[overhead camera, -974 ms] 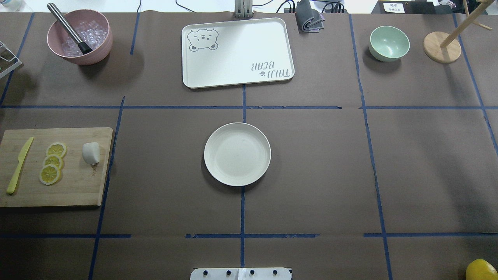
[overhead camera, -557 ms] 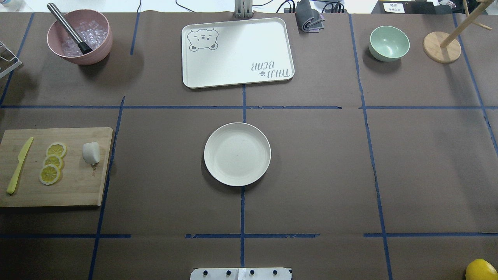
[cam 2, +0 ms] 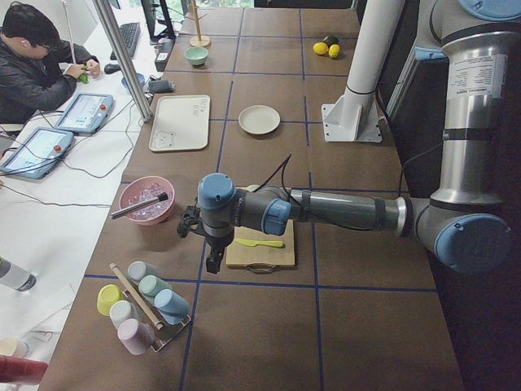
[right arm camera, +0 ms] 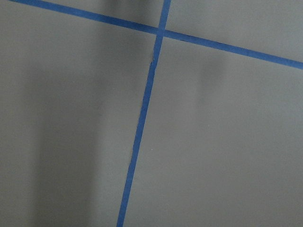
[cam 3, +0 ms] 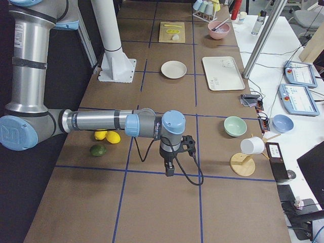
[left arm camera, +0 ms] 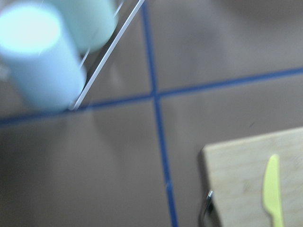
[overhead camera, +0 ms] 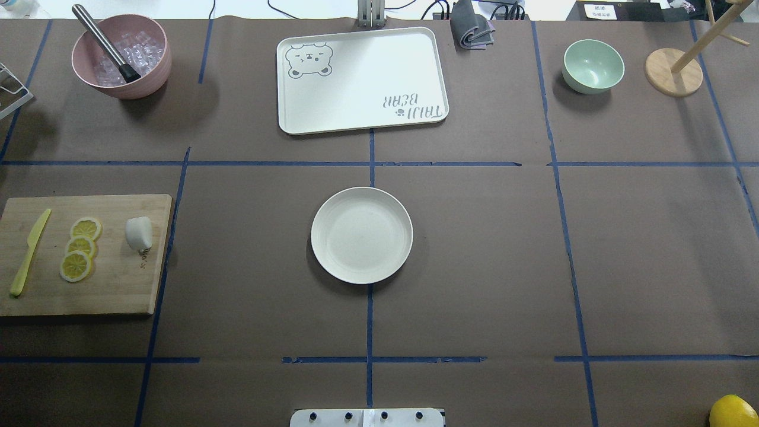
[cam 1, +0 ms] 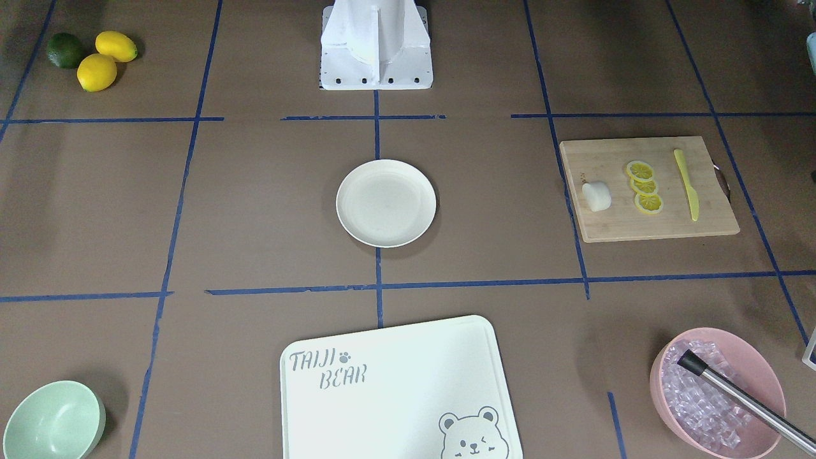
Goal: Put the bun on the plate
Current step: 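Move the left arm toward the wooden cutting board, then lower the left gripper onto the white bun and grasp it, then carry the bun with the left gripper and lower it onto the plate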
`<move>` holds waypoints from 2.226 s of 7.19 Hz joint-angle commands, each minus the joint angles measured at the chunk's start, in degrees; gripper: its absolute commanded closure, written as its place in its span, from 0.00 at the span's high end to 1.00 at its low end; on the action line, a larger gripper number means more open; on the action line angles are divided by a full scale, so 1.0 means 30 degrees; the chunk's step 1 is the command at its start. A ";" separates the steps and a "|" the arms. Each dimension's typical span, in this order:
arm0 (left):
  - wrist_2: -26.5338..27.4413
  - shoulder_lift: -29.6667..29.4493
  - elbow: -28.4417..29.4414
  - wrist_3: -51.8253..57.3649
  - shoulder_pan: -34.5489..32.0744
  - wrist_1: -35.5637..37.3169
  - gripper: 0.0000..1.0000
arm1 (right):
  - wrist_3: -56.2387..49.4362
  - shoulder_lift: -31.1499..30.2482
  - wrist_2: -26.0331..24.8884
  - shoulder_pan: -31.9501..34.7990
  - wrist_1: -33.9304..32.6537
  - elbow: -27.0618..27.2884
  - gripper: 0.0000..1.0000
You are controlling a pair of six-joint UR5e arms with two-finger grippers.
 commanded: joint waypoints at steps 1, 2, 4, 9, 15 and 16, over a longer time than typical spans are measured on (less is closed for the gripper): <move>-0.0403 -0.0496 0.0007 -0.2764 0.1589 -0.2042 1.00 | 0.0008 -0.0009 0.0083 0.0004 0.0000 -0.0037 1.00; -0.0434 -0.0293 0.0008 -0.3187 0.2990 -0.4871 1.00 | -0.0021 -0.0009 0.0054 0.0004 0.0000 -0.0066 1.00; 0.0032 -0.0463 -0.0428 -1.0303 0.6766 -0.5542 1.00 | -0.0021 0.0021 0.0054 0.0004 0.0000 -0.0095 1.00; 0.4508 -0.0965 -0.1866 -1.8736 1.1257 -0.5427 1.00 | -0.0021 0.0021 0.0054 0.0004 0.0000 -0.0125 1.00; 0.6480 -0.0994 -0.1896 -2.0389 1.3287 -0.5164 0.29 | 0.0008 0.0050 0.0054 0.0004 0.0000 -0.0154 1.00; 0.6480 -0.1023 -0.1926 -2.0418 1.3288 -0.5163 0.27 | -0.0021 0.0079 0.0054 0.0004 0.0000 -0.0212 1.00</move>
